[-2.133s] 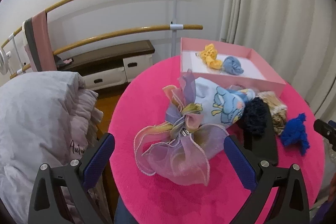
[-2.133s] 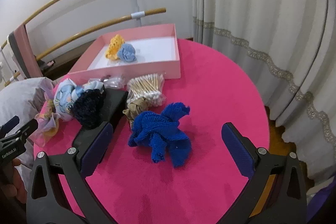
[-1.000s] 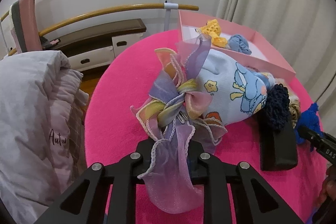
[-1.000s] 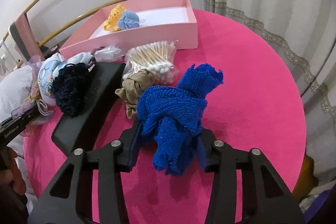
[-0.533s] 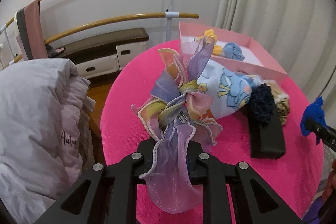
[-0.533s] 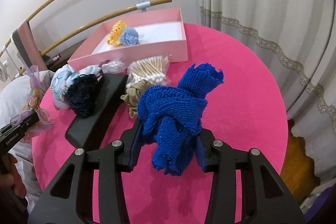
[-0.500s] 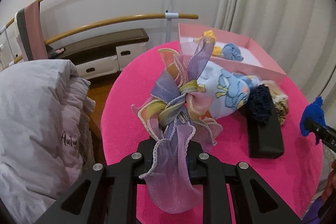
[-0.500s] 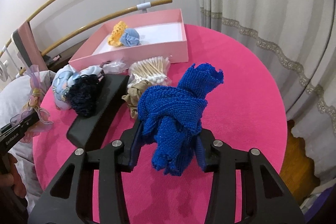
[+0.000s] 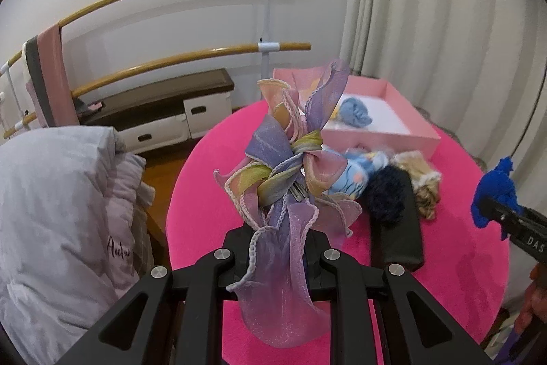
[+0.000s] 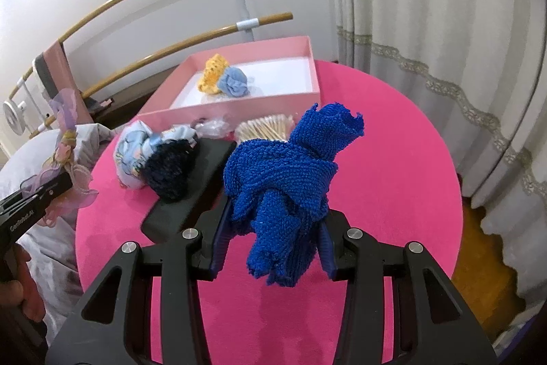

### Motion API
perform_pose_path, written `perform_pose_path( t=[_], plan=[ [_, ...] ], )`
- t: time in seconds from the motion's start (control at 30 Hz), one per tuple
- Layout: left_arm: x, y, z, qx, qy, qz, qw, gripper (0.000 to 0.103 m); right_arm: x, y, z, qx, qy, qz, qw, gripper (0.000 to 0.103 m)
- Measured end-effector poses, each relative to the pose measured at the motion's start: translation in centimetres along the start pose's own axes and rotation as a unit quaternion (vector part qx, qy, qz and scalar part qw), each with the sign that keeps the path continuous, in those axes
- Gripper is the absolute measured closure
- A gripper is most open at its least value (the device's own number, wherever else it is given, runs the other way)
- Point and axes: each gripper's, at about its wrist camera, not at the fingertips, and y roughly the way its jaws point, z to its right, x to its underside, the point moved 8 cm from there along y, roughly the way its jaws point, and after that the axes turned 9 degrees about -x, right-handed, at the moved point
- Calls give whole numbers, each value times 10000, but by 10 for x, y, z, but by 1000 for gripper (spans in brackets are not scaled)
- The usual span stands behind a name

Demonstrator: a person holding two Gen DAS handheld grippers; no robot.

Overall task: Organize soft objects
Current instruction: 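Lift the ribbon pouch and blue cloth and carry both over the pink box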

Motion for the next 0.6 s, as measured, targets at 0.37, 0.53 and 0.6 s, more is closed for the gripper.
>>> perform_pose_path(
  t=[0.37, 0.53, 0.6],
  plan=[
    [-69, -10, 14, 281, 34, 435, 9987, 87, -66, -4, -18, -186, -363, 381, 9984, 63],
    [-110, 0, 20, 366, -12, 607, 9975, 87, -110, -3, -19, -176, -528, 596, 9967, 63],
    [-126, 9, 22, 394, -54, 613, 9973, 87, -128, 1, -20, -170, -592, 668, 9959, 63]
  ],
)
